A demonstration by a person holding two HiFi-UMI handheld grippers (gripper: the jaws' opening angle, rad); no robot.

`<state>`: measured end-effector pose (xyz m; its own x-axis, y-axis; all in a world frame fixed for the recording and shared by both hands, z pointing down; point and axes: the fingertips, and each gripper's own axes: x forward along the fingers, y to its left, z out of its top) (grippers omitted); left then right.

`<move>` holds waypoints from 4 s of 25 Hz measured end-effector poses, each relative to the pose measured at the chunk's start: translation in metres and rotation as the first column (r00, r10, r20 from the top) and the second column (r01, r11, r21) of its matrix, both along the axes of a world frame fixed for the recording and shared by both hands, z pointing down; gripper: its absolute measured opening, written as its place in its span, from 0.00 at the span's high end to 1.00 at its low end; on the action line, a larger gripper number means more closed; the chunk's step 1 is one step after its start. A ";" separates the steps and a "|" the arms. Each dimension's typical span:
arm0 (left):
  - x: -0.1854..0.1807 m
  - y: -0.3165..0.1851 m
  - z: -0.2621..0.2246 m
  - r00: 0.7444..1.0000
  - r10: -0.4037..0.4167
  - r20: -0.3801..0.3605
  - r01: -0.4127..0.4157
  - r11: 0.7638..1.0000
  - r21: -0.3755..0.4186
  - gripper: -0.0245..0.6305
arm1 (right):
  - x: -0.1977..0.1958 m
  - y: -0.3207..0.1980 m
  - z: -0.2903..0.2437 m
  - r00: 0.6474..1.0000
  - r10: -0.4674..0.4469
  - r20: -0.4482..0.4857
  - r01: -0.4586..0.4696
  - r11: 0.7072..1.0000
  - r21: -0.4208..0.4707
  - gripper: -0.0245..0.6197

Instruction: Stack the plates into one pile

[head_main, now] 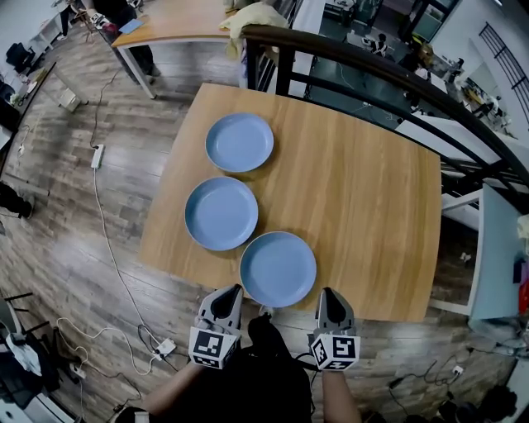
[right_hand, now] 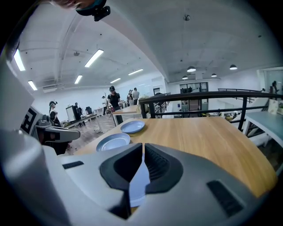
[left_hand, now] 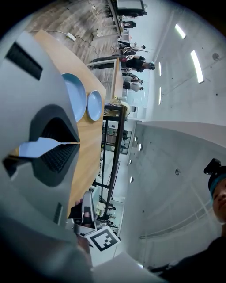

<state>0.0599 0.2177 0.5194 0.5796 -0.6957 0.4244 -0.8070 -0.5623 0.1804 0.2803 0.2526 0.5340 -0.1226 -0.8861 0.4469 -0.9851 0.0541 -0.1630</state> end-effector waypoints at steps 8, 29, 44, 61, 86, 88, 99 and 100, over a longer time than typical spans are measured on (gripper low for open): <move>0.001 -0.012 0.062 0.999 0.022 0.043 -0.017 0.993 -0.114 0.92 | 0.002 -0.002 0.065 0.999 -0.001 0.039 0.006 0.990 -0.138 0.91; -0.013 0.000 0.179 0.994 -0.072 0.085 0.100 0.916 -0.388 0.75 | 0.014 0.003 0.166 0.998 0.004 0.067 0.019 0.941 -0.338 0.79; -0.004 0.001 0.206 0.996 -0.043 0.072 0.071 0.886 -0.459 0.75 | 0.012 0.002 0.194 0.998 -0.002 0.063 0.026 0.918 -0.395 0.83; -0.004 0.006 0.209 0.997 -0.029 0.076 0.061 0.888 -0.456 0.81 | 0.013 0.010 0.191 0.997 0.013 0.076 0.018 0.923 -0.384 0.84; -0.002 0.013 0.149 0.995 -0.099 -0.004 0.088 0.907 -0.412 0.83 | 0.017 0.007 0.127 0.997 -0.024 0.073 0.044 0.957 -0.288 0.85; -0.006 0.010 0.141 0.994 -0.111 -0.006 0.099 0.911 -0.401 0.83 | 0.014 0.001 0.119 0.997 -0.027 0.075 0.047 0.961 -0.273 0.85; -0.029 -0.005 0.104 0.988 -0.151 -0.011 0.136 0.921 -0.366 0.83 | -0.009 -0.023 0.079 0.994 -0.068 0.083 0.085 0.971 -0.222 0.85; -0.032 -0.007 0.101 0.988 -0.152 -0.011 0.138 0.922 -0.361 0.83 | -0.012 -0.026 0.076 0.994 -0.072 0.083 0.088 0.972 -0.217 0.85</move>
<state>0.0277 0.2106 0.6203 0.5045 -0.5790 0.6405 -0.8634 -0.3316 0.3803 0.2684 0.2266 0.6097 -0.2294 -0.7529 0.6169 -0.9637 0.0868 -0.2524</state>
